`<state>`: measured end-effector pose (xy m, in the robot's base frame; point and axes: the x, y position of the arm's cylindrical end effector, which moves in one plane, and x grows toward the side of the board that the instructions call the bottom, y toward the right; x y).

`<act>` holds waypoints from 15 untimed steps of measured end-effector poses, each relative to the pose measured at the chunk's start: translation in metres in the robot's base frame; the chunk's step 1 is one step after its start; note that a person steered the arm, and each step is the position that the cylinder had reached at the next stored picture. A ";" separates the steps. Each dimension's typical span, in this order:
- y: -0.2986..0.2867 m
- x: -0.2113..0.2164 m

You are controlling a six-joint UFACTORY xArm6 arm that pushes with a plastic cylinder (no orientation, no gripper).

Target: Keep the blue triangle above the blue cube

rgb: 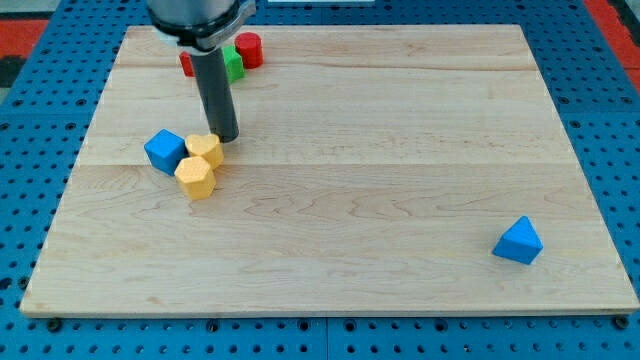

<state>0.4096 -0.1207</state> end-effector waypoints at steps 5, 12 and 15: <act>0.408 0.131; 0.219 -0.007; 0.099 -0.038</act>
<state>0.3717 -0.0218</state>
